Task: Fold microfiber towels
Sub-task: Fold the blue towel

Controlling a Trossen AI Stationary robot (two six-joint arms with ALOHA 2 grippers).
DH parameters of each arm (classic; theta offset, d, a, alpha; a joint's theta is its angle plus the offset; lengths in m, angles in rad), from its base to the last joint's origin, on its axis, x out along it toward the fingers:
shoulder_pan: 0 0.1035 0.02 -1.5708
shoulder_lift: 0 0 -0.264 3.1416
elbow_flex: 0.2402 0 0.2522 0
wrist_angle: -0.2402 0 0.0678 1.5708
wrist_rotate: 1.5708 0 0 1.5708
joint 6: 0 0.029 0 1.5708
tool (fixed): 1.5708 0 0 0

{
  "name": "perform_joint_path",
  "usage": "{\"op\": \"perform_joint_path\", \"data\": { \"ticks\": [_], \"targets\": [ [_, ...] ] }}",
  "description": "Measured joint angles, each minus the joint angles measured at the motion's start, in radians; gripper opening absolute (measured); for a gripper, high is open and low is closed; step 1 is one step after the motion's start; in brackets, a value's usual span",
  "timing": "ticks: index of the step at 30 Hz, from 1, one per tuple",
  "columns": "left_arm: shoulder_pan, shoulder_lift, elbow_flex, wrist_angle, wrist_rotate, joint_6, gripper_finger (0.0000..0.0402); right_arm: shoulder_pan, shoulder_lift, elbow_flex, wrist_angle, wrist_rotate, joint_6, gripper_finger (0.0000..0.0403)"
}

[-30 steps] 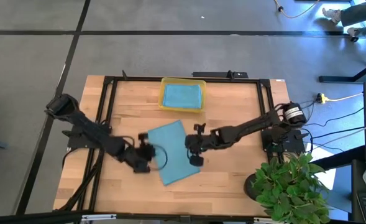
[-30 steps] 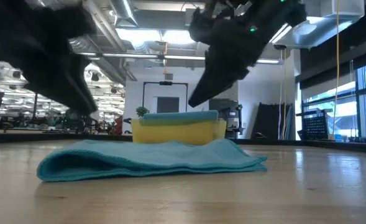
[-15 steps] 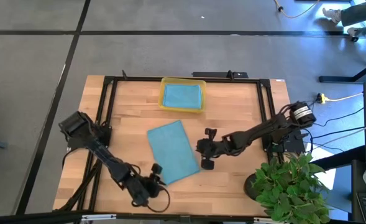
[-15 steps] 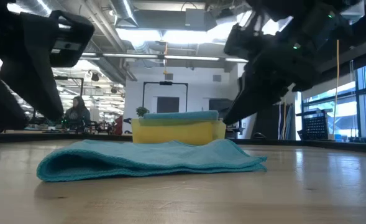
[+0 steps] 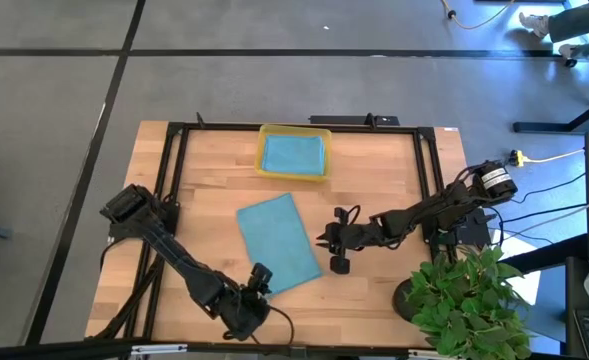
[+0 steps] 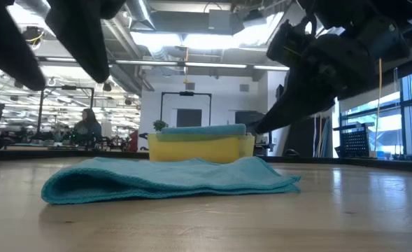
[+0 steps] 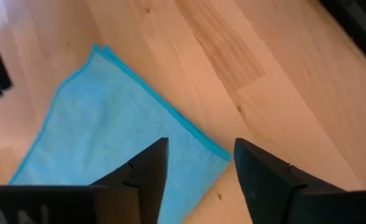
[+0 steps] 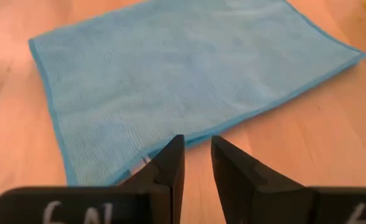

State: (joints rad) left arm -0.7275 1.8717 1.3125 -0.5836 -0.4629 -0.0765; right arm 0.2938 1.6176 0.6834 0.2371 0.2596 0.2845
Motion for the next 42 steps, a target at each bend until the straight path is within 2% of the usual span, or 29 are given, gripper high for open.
{"op": "perform_joint_path", "data": {
  "ticks": [4, 9, 17, 25, 32, 36, 42],
  "targets": [
    [0.004, 0.005, -0.017, -0.006, 0.034, -0.033, 0.0198, 0.007, 0.0, 0.0, 0.007, 0.0, -0.001, 0.0082],
    [-0.001, 0.07, -0.031, -0.004, 0.039, -0.044, 0.0211, 0.013, 0.0, 0.0, 0.009, 0.0, 0.0, 0.0081],
    [-0.012, 0.157, -0.026, -0.012, -0.097, 0.039, 0.0212, 0.013, 0.0, 0.002, 0.015, 0.0, -0.002, 0.0081],
    [-0.023, 0.166, -0.029, -0.018, -0.192, 0.105, 0.0206, 0.013, 0.0, 0.002, 0.017, 0.0, -0.002, 0.0081],
    [-0.014, 0.167, -0.031, -0.018, -0.209, 0.114, 0.0202, 0.016, 0.0, 0.002, 0.016, 0.0, -0.001, 0.0081],
    [-0.016, 0.167, -0.031, -0.004, -0.195, 0.141, 0.0185, 0.027, 0.0, 0.002, 0.016, 0.0, -0.012, 0.0081],
    [-0.021, 0.173, -0.032, 0.019, -0.172, 0.142, 0.0116, 0.047, 0.0, 0.002, 0.017, 0.0, -0.047, 0.0081]
  ]
}}
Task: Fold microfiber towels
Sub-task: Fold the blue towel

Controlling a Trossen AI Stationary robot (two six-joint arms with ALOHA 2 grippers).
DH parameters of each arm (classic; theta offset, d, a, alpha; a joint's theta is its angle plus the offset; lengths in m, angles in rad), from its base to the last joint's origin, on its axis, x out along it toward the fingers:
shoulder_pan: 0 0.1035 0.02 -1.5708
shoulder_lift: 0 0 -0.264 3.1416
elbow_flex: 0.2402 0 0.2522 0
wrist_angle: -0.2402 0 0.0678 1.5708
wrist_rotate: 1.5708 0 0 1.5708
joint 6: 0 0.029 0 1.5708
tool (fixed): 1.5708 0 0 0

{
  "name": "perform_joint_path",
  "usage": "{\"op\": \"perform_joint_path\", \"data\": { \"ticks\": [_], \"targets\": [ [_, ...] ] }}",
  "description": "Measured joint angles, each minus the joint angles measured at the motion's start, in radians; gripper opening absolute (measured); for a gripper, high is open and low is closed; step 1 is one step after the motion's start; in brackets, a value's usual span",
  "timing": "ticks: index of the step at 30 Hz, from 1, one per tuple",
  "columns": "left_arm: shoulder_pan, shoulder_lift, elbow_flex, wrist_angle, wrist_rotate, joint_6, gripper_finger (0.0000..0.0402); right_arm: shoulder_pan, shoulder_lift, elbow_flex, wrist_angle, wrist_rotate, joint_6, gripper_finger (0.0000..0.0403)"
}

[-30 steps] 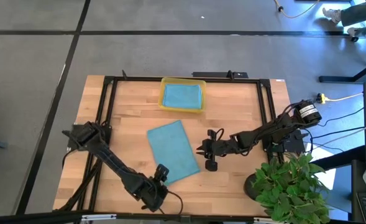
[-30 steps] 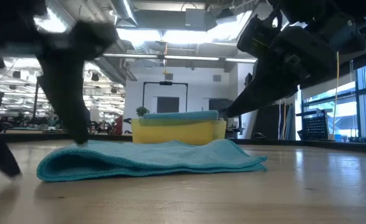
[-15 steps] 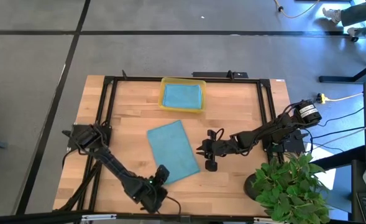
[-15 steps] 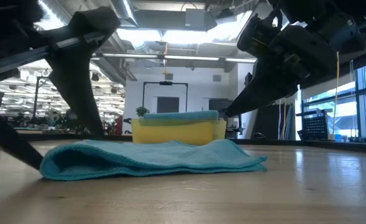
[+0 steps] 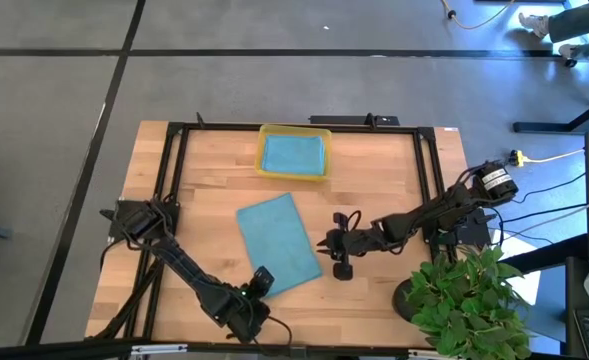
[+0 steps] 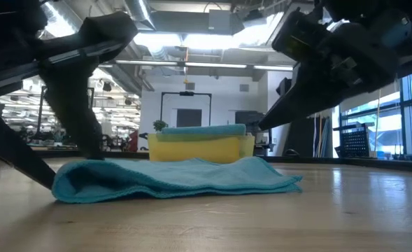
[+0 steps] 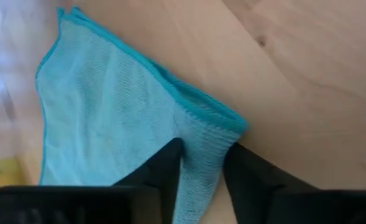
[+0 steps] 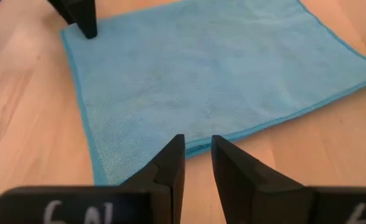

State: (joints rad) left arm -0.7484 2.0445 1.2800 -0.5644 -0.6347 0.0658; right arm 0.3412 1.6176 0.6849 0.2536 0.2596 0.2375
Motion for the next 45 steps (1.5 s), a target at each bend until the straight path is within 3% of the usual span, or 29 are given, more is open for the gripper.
{"op": "perform_joint_path", "data": {
  "ticks": [7, 17, 22, 28, 34, 39, 45],
  "targets": [
    [-0.011, 0.002, 0.0, 0.055, 0.008, -0.053, 0.001, 0.043, 0.0, 0.0, 0.0, -0.023, -0.168, 0.0081],
    [-0.021, -0.009, 0.0, 0.052, -0.047, -0.216, 0.0, 0.149, 0.012, 0.0, -0.007, -0.044, -0.405, 0.0089],
    [-0.025, -0.013, 0.001, 0.051, -0.051, -0.259, 0.0, 0.181, 0.085, 0.0, 0.013, -0.028, -0.437, 0.0134],
    [-0.024, -0.02, -0.038, 0.066, -0.051, -0.346, 0.0, 0.204, 0.151, -0.001, 0.029, 0.129, -0.455, 0.0204],
    [-0.025, -0.148, -0.238, 0.352, -0.055, -0.408, 0.0, 0.22, 0.161, -0.001, 0.034, 0.157, -0.46, 0.0248],
    [-0.025, -0.278, -0.416, 0.601, -0.067, -0.452, 0.0, 0.241, 0.169, -0.001, 0.064, 0.155, -0.5, 0.0253],
    [-0.014, -0.364, -0.534, 0.762, -0.116, -0.514, 0.0, 0.247, 0.238, -0.001, 0.215, 0.194, -0.571, 0.0253]
  ]
}}
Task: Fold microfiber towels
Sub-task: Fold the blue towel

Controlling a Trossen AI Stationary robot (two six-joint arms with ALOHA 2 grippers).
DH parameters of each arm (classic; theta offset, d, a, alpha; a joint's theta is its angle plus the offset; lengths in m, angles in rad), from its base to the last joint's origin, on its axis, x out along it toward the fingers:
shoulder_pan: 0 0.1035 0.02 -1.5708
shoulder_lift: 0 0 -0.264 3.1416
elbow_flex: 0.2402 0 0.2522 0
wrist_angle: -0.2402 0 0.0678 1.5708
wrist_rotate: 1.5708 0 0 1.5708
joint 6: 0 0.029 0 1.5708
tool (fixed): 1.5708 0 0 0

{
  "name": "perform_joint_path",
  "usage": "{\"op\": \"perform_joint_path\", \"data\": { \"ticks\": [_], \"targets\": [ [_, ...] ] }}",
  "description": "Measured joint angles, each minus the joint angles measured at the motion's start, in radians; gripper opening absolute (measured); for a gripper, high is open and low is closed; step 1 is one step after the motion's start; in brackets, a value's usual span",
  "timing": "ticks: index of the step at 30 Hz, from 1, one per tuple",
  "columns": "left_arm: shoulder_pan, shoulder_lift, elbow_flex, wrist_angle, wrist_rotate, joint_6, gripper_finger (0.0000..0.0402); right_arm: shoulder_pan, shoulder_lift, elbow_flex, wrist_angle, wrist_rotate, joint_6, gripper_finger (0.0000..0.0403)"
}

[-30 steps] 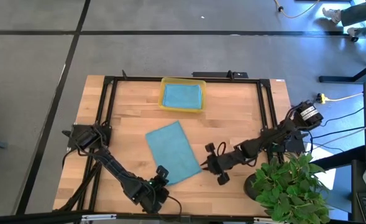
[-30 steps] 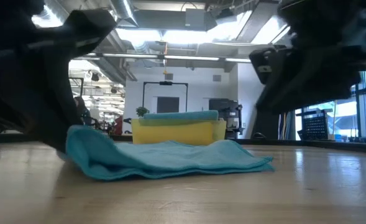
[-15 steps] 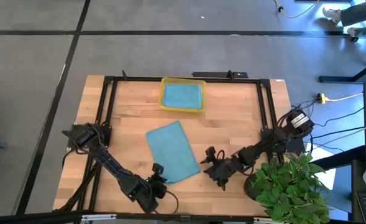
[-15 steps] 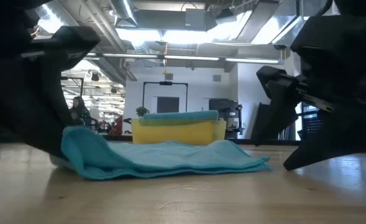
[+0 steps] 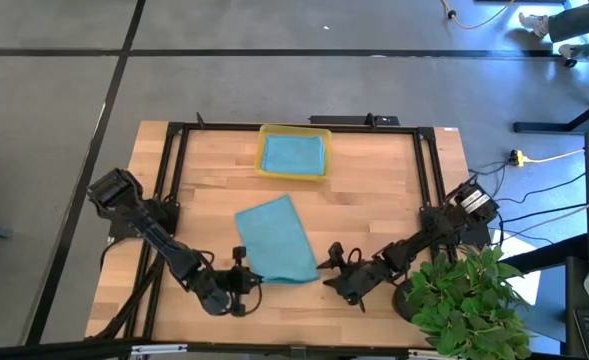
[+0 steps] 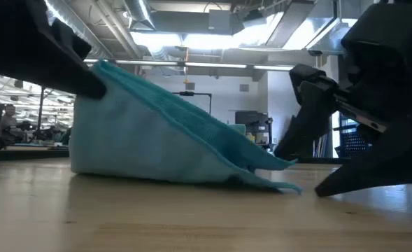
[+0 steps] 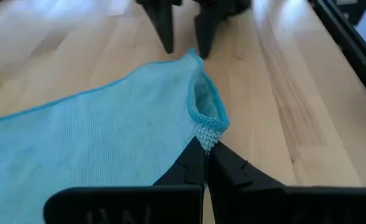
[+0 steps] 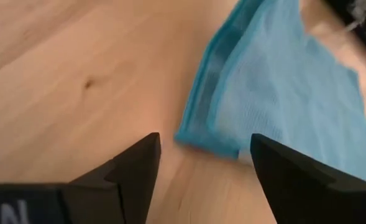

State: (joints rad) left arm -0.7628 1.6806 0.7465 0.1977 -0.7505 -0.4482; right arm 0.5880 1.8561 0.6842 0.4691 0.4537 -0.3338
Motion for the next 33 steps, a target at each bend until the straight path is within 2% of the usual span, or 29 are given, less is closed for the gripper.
{"op": "perform_joint_path", "data": {
  "ticks": [7, 20, 25, 33],
  "targets": [
    [0.04, 0.001, -0.012, 0.0, 0.0, -0.092, 0.0, 0.002, 0.062, 0.003, 0.119, 0.069, -0.026, 0.0253],
    [0.112, -0.001, -0.012, 0.051, 0.005, -0.155, 0.0, 0.015, 0.07, 0.024, 0.151, 0.097, -0.012, 0.0253],
    [0.13, -0.021, -0.012, 0.06, 0.005, -0.17, 0.0, 0.025, 0.124, 0.118, 0.133, 0.111, -0.002, 0.0253],
    [0.13, -0.047, -0.012, 0.062, 0.005, -0.15, 0.0, 0.023, 0.207, 0.262, 0.0, 0.17, 0.073, 0.0253]
  ]
}}
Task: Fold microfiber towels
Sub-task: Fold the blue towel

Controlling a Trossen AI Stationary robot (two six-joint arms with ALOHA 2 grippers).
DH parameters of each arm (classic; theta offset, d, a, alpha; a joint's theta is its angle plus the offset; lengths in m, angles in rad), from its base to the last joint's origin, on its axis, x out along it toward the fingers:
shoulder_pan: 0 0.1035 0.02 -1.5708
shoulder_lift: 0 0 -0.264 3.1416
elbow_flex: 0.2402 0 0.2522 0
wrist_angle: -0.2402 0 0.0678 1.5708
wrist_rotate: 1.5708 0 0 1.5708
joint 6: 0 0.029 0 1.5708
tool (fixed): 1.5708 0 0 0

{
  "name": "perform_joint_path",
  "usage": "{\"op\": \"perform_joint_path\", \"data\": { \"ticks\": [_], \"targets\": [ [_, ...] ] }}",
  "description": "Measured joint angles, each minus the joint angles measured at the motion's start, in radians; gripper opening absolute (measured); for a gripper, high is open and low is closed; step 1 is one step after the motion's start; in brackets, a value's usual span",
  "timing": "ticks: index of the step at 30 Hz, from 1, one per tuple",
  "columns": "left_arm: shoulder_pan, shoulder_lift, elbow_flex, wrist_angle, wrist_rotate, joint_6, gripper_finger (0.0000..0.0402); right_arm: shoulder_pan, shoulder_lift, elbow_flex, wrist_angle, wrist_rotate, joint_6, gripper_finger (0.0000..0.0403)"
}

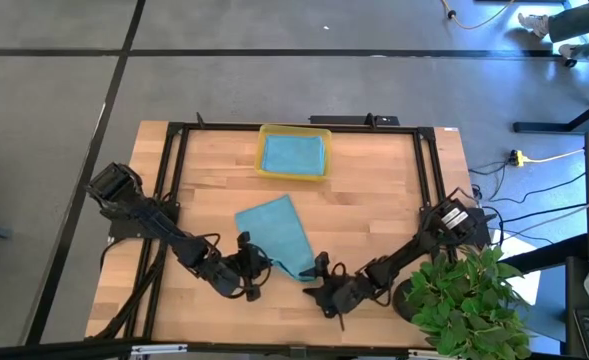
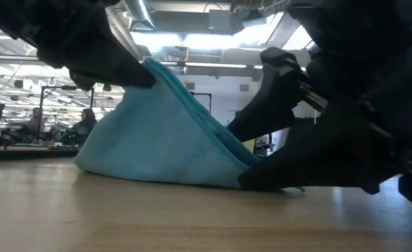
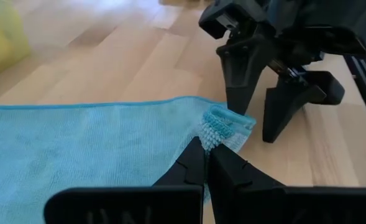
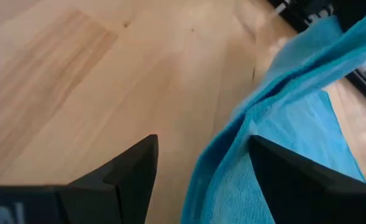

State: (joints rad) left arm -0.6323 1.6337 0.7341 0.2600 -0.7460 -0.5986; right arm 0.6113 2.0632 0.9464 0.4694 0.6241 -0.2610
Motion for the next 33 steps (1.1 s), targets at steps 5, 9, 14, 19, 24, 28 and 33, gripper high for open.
{"op": "perform_joint_path", "data": {
  "ticks": [5, 9, 14, 19, 24, 28, 33],
  "targets": [
    [-0.001, 0.0, 0.0, -0.001, 0.0, 0.003, 0.0, 0.004, 0.0, 0.057, -0.193, 0.097, 0.084, 0.0253],
    [-0.012, -0.011, 0.0, -0.006, 0.0, 0.006, 0.0, 0.002, -0.001, 0.072, -0.316, 0.118, 0.17, 0.0253],
    [-0.028, -0.035, 0.001, -0.015, -0.018, 0.007, 0.0, 0.002, -0.002, 0.072, -0.383, 0.147, 0.214, 0.0253],
    [-0.039, -0.045, 0.002, -0.041, -0.028, 0.001, 0.0, 0.002, -0.004, 0.072, -0.421, 0.161, 0.223, 0.0247],
    [-0.046, -0.045, 0.002, -0.064, -0.03, -0.015, 0.0, 0.003, -0.005, 0.072, -0.433, 0.169, 0.215, 0.0213],
    [-0.049, -0.045, 0.002, -0.111, -0.031, -0.051, 0.0, 0.02, -0.005, 0.072, -0.438, 0.186, 0.208, 0.0174],
    [-0.064, -0.045, 0.001, -0.122, -0.031, -0.072, 0.0, 0.04, -0.005, 0.072, -0.441, 0.217, 0.202, 0.0122]
  ]
}}
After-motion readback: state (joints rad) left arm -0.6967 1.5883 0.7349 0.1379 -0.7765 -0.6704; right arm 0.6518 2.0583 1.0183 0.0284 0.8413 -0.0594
